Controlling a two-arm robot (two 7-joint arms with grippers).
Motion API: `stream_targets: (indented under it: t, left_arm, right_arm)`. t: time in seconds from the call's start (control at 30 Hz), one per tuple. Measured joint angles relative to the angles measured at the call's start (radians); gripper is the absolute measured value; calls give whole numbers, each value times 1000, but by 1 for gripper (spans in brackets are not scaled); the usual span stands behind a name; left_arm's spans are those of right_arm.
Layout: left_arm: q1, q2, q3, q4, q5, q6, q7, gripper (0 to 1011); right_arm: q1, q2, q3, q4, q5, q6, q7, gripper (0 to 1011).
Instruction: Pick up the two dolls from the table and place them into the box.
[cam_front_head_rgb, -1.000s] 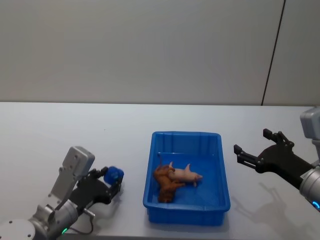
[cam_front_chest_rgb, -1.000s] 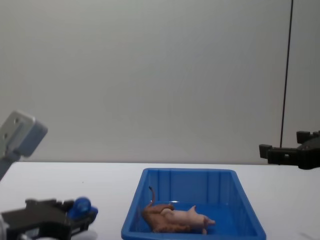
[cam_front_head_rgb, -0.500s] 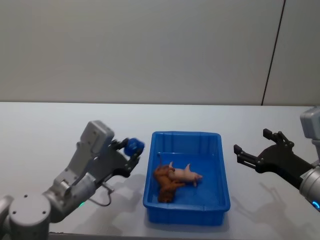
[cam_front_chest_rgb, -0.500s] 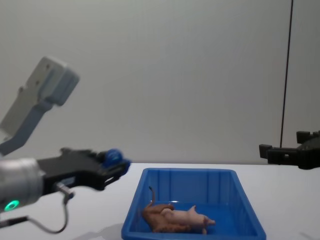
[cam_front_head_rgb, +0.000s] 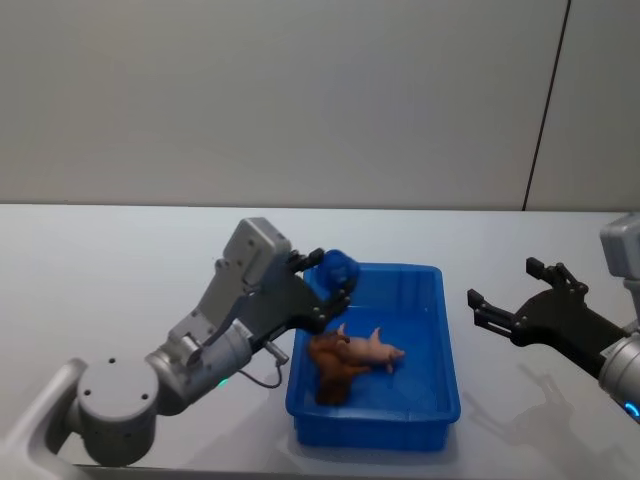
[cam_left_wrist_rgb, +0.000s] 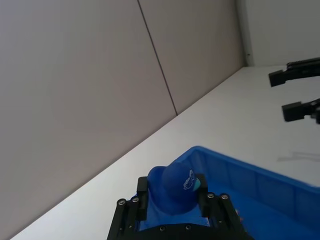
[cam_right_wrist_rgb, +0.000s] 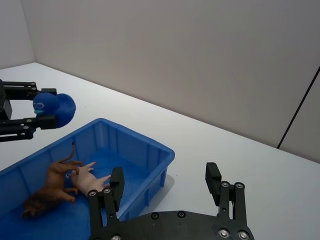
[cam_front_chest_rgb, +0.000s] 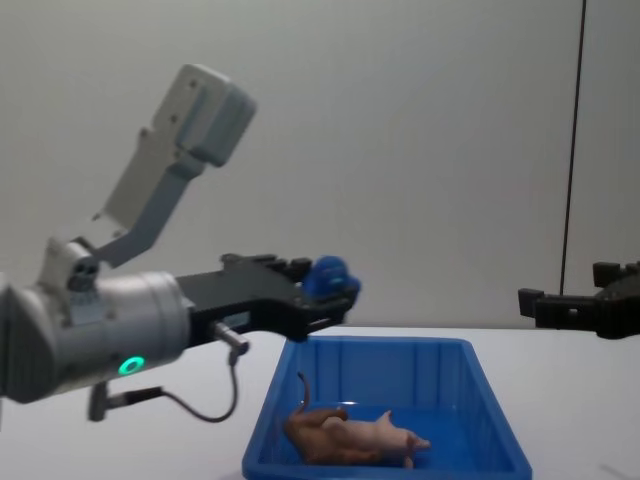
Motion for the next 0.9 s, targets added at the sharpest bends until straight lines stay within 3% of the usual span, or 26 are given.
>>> stream_targets:
  t: [0.23, 0.5, 0.9]
  left_arm:
    - [-18, -27, 17, 12, 7, -16, -15, 765]
    - [-12, -28, 25, -14, 13, -20, -17, 990]
    - [19, -3, 23, -76, 13, -23, 0, 1001]
  right_arm:
    - [0, 0, 0, 0, 0, 0, 0, 1001]
    - [0, 0, 0, 0, 0, 0, 0, 1001]
    - [0, 0, 0, 0, 0, 0, 0, 1001]
